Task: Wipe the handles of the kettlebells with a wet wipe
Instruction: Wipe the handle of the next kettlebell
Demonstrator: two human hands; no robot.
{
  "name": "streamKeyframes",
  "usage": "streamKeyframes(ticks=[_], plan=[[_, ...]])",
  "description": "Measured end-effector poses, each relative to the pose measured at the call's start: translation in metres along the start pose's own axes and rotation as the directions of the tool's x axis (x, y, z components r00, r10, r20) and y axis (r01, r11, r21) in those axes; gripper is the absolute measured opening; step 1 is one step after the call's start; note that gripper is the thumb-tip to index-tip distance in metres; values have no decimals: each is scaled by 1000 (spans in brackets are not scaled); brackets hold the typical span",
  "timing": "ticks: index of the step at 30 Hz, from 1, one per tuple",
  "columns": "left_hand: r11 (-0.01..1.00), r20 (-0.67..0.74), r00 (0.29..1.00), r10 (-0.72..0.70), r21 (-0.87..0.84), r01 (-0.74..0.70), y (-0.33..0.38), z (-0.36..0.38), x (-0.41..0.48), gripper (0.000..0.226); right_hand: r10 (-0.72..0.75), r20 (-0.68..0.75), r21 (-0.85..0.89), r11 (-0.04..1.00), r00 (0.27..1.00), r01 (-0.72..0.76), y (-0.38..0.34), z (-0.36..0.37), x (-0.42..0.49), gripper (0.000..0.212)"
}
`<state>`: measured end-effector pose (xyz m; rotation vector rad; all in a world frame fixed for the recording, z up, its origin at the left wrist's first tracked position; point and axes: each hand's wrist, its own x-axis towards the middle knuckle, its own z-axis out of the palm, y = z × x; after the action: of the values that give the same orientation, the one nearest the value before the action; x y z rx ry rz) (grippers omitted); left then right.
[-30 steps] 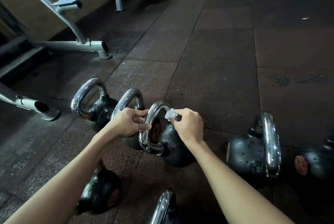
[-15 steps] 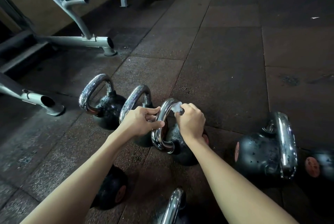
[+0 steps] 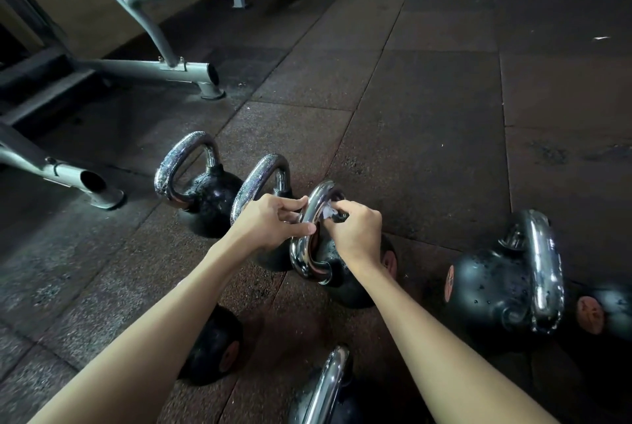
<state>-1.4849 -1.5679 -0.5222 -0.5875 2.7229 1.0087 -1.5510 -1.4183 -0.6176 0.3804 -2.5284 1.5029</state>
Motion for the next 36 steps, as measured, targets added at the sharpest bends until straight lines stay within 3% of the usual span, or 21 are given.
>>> streamKeyframes(ticks=[6,12,16,19,22,25,29,31,33,36], plan=[[1000,-8,1000,21,-8,-21,-8,1,0,65,93,50,63,993,994,-96,-6,-5,4,25],[1000,-16,1000,18,3,-18,-11,1,2,65,54,348,174,977,936,-121,-13,-17,-20,16],[1000,-23,1000,7,8,-7,-12,-1,2,65,107,368,266,940,924,-215,-9,-19,-10,22],[1000,-20,1000,2,-6,-2,-11,0,2,65,136,536,330,874,833,-355,-8,-23,-14,21],[999,-13,1000,-10,-31,10,-11,0,1,65,106,673,286,875,732,-390,2,-29,-16,25],[1000,-28,999,-21,-19,21,-10,-1,1,65,46,759,257,896,650,-363,5,-33,-8,25],[1000,-34,999,-25,6,25,-10,-2,1,66,-75,857,201,959,510,-198,-1,-50,1,21],[1000,-30,999,-24,-11,23,-11,-2,1,65,-102,888,222,949,448,-224,3,-55,5,27],[999,-26,1000,-17,-29,16,-12,-3,0,64,-108,892,224,950,440,-219,6,-55,7,23],[998,-30,999,-12,-70,9,-14,-3,0,64,-71,849,211,954,524,-213,8,-41,3,16]])
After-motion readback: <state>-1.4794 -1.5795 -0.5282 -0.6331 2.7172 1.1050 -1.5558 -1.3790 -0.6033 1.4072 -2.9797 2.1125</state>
